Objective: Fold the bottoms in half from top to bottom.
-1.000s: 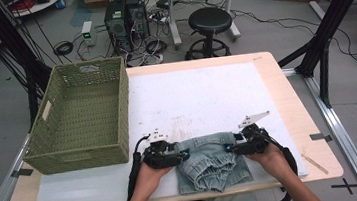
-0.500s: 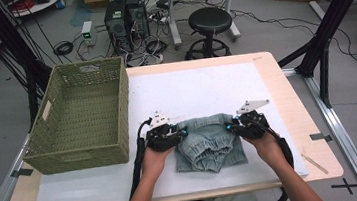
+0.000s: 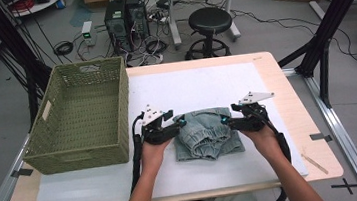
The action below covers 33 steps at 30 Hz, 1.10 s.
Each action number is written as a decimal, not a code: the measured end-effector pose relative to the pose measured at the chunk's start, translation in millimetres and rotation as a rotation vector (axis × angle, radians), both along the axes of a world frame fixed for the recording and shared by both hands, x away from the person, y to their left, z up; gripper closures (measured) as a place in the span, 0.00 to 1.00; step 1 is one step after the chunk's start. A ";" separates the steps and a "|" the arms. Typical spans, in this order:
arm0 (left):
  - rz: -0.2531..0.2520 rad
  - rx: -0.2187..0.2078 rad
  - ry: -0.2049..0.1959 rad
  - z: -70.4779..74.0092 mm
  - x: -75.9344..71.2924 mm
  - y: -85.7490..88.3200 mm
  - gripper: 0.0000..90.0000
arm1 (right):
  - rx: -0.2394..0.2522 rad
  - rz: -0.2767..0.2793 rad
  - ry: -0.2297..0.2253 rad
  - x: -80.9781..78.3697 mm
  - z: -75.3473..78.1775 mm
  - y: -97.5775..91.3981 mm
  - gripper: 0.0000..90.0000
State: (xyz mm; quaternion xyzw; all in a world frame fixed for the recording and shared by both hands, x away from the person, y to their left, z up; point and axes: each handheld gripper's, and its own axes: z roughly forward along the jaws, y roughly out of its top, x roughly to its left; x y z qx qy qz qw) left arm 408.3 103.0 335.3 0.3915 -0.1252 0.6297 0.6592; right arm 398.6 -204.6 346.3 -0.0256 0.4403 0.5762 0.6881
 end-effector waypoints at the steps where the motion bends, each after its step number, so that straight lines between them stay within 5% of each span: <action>1: 0.002 0.029 0.003 -1.2 1.6 -4.5 0.52 | -0.029 0.003 0.016 0.3 -2.1 3.3 0.44; 5: 0.048 0.106 0.042 -7.0 11.6 -21.0 0.51 | -0.133 -0.013 0.062 5.4 -7.4 16.9 0.45; 8: 0.071 0.118 0.074 -11.3 19.7 -24.1 0.49 | -0.211 -0.046 0.112 13.0 -7.9 28.2 0.45; 15: 0.120 0.141 0.081 -19.6 27.7 -24.4 0.49 | -0.246 -0.099 0.131 22.2 -10.7 34.2 0.46; 19: 0.115 0.150 0.085 -26.5 33.3 -22.2 0.53 | -0.269 -0.071 0.156 27.1 -14.1 30.1 0.46; 28: 0.079 0.146 0.071 -32.3 31.7 -19.0 0.56 | -0.293 -0.067 0.129 22.8 -22.3 25.3 0.45; 33: 0.007 0.083 0.019 -32.0 20.8 -6.6 0.47 | -0.198 0.031 0.002 3.6 -31.7 -1.6 0.47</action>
